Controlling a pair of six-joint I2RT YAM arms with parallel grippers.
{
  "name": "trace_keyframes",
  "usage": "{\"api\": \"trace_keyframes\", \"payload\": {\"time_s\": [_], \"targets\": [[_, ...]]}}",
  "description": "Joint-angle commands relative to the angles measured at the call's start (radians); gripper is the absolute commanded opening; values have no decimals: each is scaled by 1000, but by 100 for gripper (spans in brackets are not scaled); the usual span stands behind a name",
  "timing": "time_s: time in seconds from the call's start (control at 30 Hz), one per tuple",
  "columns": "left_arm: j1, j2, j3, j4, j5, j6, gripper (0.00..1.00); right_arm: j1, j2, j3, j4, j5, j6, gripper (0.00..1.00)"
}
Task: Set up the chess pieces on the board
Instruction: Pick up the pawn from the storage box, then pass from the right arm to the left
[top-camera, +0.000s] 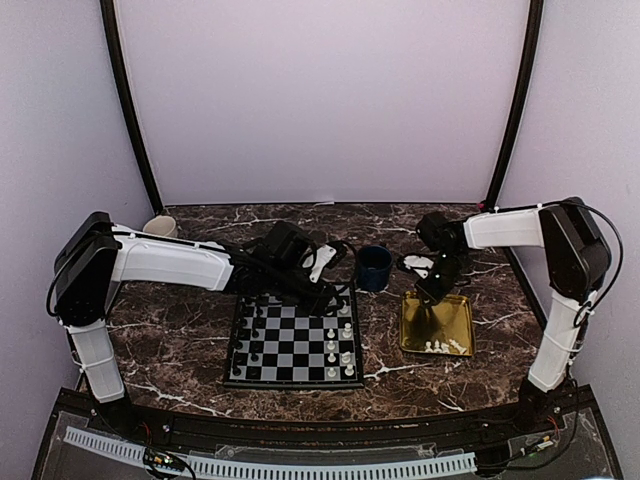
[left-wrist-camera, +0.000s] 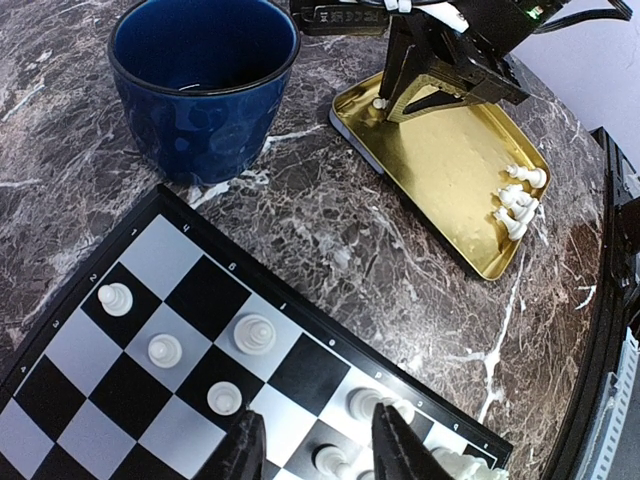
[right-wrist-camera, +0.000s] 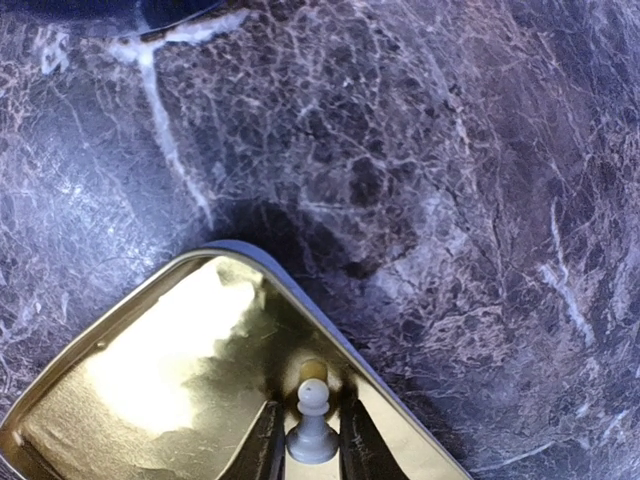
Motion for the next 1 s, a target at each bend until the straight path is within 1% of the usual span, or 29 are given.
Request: {"api": "trace_keyframes", "payload": {"time_s": [0.0, 0.07, 0.1, 0.27, 0.4, 0.47, 0.53, 0.6, 0.73, 0.83, 0.97], "targets": [[-4, -20, 27, -19, -6, -4, 39, -17, -19, 0, -14, -6, 3, 19], [-5, -23, 29, -20, -8, -4, 39, -27, -57, -3, -12, -25, -6, 17], [-5, -24, 31, -19, -9, -4, 39, -31, -76, -4, -11, -62, -18, 16], [-4, -18, 42, 15, 23, -32, 39, -32, -173, -22, -10, -316, -114, 15], [-3, -13, 53, 47, 61, -85, 39, -8, -240, -31, 3, -478, -163, 15], [1, -16, 40, 91, 95, -129, 39, 23, -276, -33, 20, -543, -199, 16], [11, -22, 11, 172, 142, -201, 39, 51, -316, -33, 44, -586, -225, 16], [25, -32, -47, 300, 199, -294, 40, 77, -340, -66, 73, -615, -243, 17], [57, -24, -133, 540, 294, -474, 41, 129, -336, -53, 111, -646, -257, 17], [71, -1, -157, 652, 342, -565, 42, 165, -299, 3, 98, -661, -272, 18], [74, 15, -175, 749, 382, -631, 42, 199, -252, 40, 102, -652, -275, 18]]}}
